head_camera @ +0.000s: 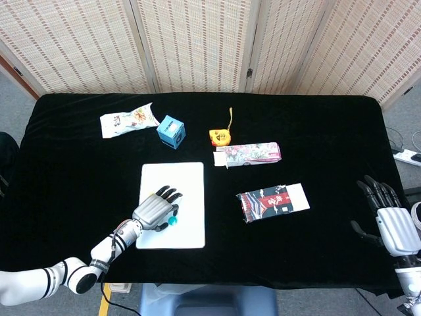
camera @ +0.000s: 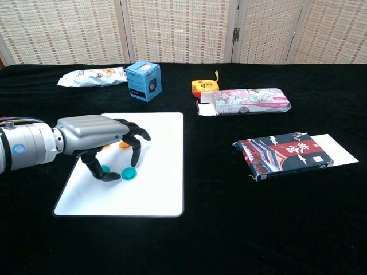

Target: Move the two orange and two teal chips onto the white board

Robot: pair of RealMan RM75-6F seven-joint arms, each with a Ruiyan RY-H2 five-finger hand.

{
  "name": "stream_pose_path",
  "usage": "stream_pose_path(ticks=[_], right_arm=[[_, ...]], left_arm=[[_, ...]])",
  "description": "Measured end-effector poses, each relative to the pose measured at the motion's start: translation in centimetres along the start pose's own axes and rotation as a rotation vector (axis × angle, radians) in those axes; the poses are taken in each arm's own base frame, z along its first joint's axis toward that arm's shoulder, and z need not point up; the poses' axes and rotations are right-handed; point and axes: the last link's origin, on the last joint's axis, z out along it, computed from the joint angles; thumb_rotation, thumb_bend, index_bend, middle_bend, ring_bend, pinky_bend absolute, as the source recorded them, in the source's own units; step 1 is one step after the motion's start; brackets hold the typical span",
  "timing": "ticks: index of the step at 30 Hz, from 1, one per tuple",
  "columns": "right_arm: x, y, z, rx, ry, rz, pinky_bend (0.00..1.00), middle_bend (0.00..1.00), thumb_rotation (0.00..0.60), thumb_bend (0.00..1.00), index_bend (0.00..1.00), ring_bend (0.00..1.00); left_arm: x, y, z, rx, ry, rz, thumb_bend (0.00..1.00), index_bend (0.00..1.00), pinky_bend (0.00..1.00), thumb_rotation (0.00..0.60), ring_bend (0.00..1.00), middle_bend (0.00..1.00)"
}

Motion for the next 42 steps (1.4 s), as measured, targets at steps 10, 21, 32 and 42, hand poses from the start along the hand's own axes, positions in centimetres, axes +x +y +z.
stream_pose_path(ticks=[10, 21, 32, 42], right_arm=[[0.1, 0.0, -0.1, 0.0, 0.007, 0.001, 0.0, 0.02, 0.6, 0.36, 0.0, 0.0], [0.8, 0.5, -0.4, -0.019, 0.015, -0.012, 0.0, 0.02, 0.6, 0.36, 0.0, 0.0], [1.0, 1.3, -0.2, -0.051, -0.003, 0.011, 0.0, 0.02, 0.6, 0.36, 0.0, 0.0], [1.5, 2.1, -1.4, -0.101, 0.022, 0.029, 0.0, 0.02, 0.6, 0.36, 0.0, 0.0]], left_arm=[[0.5, 0.0, -0.5, 0.0, 0.027, -0.027, 0.39, 0.15, 0.0, 0.6, 0.0, 0.07], [3.2, -5.5, -5.9, 0.156, 0.218, -0.181, 0.4, 0.15, 0.0, 0.6, 0.0, 0.07], [2.9, -11.5, -14.5, 0.466, 0.385, -0.262, 0.4, 0.16, 0.0, 0.6, 0.0, 0.07], [1.2, -11.6, -20.7, 0.624, 0.452, -0.258, 0.4, 0.16, 0.0, 0.6, 0.0, 0.07]])
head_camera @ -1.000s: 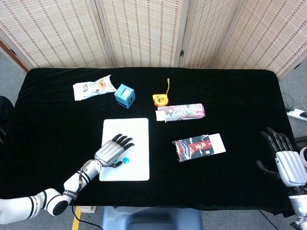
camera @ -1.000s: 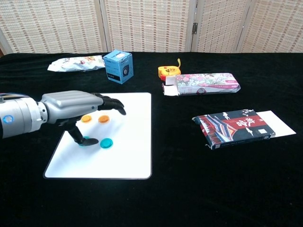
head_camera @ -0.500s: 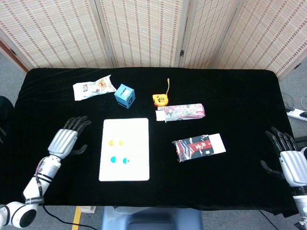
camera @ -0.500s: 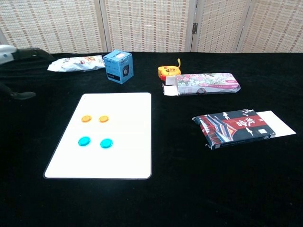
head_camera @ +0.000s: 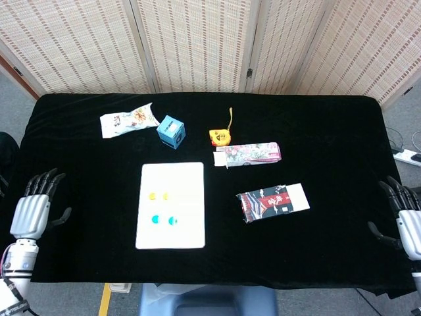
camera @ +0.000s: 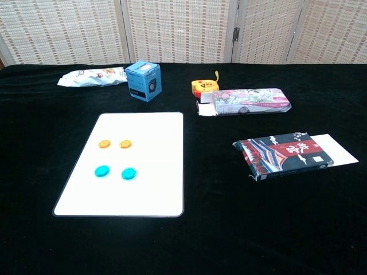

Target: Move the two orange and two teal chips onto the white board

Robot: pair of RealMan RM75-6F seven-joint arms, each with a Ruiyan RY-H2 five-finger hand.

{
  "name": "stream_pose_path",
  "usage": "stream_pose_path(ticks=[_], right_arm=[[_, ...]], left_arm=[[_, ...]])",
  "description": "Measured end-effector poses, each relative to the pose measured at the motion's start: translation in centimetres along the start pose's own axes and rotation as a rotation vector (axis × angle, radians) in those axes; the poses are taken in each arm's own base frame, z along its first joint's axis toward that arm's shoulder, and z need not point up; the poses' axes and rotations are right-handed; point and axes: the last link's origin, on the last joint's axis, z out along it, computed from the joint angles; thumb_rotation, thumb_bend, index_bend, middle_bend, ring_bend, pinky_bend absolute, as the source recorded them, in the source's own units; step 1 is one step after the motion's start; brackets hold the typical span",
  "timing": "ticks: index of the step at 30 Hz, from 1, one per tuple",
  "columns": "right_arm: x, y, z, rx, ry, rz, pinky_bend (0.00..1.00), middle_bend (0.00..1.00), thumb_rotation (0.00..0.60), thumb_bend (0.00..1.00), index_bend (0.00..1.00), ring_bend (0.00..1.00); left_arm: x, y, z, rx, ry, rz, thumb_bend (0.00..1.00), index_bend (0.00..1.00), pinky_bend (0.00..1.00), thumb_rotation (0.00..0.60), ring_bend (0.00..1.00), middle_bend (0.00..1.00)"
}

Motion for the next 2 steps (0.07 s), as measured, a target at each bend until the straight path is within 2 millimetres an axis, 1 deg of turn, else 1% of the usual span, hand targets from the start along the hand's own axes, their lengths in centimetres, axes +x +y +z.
stream_pose_path(ticks=[2], right_arm=[[-0.08, -0.06, -0.1, 0.008, -0.006, 0.003, 0.0, 0.02, 0.6, 0.36, 0.0, 0.0]], left_arm=[[0.07, -0.3, -0.84, 0.017, 0.009, -0.005, 0.4, 0.16, 0.0, 0.6, 0.0, 0.07]])
